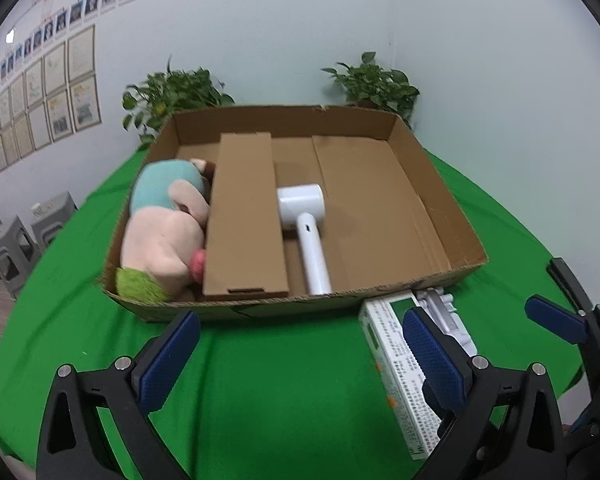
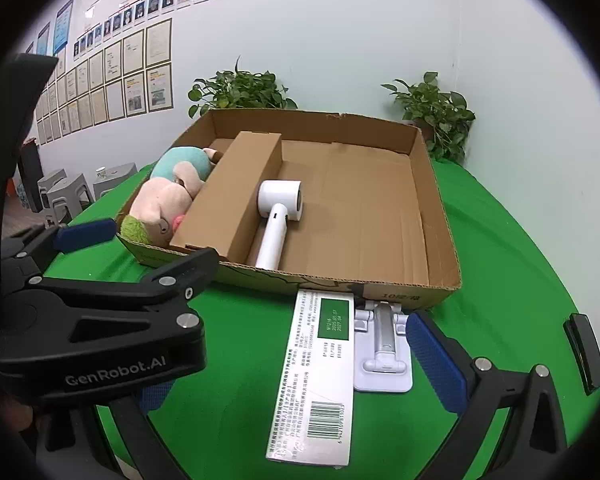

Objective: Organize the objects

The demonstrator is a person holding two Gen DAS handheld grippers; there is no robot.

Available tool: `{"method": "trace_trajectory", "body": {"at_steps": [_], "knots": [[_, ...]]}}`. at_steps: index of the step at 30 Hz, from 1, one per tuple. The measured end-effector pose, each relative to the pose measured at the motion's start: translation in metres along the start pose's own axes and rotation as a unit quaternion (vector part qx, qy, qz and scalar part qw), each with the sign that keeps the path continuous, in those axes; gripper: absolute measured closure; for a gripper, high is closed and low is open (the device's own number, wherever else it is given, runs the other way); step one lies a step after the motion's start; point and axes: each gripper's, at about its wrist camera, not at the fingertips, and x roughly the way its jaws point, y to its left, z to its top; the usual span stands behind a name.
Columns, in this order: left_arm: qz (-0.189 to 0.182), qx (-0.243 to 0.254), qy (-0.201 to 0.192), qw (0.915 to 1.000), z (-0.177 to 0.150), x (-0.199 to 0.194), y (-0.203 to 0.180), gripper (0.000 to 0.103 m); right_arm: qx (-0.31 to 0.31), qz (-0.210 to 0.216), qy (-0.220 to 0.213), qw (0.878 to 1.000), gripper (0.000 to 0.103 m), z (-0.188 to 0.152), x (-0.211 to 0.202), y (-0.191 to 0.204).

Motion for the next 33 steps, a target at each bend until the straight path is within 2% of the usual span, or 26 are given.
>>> {"method": "trace_trajectory", "body": {"at_steps": [7, 12, 17, 20, 22, 23, 27, 30, 32, 33], "knots": [[-0.082, -0.011, 0.065, 0.9944, -0.018, 0.036, -0.003, 0.001, 0.021, 0.018, 0.048, 0.998, 0.001, -0.032, 0.024, -0.021], [-0.107, -0.018, 0.099, 0.9892, -0.034, 0.061, -0.006, 0.002, 0.045, 0.052, 0.097, 0.993, 0.001, -0.069, 0.040, -0.034], [-0.153, -0.037, 0.118, 0.9805, -0.044, 0.078, -0.010, 0.005, 0.031, 0.063, 0.110, 0.991, 0.001, -0.083, 0.044, -0.024], [-0.171, -0.042, 0.128, 0.9760, -0.048, 0.086, -0.010, 0.009, 0.027, 0.060, 0.115, 0.991, 0.011, -0.083, 0.046, -0.022], [-0.179, -0.047, 0.131, 0.9738, -0.049, 0.088, -0.009, 0.010, 0.016, 0.056, 0.118, 0.991, 0.031, -0.083, 0.047, -0.017], [-0.183, -0.048, 0.133, 0.9729, -0.051, 0.089, -0.009, 0.010, 0.008, 0.056, 0.122, 0.991, 0.034, -0.083, 0.047, -0.013], [-0.202, -0.050, 0.140, 0.9680, -0.056, 0.090, -0.006, 0.014, 0.014, 0.088, 0.120, 0.989, 0.035, -0.083, 0.043, -0.007], [-0.211, -0.059, 0.148, 0.9644, -0.062, 0.090, 0.000, 0.017, 0.030, 0.145, 0.124, 0.981, 0.035, -0.082, 0.041, 0.000], [-0.219, -0.068, 0.158, 0.9604, -0.067, 0.091, 0.006, 0.019, 0.024, 0.146, 0.130, 0.980, 0.026, -0.082, 0.042, 0.003], [-0.222, -0.073, 0.161, 0.9589, -0.069, 0.092, 0.008, 0.019, 0.022, 0.135, 0.126, 0.983, 0.016, -0.083, 0.041, 0.003]]}}
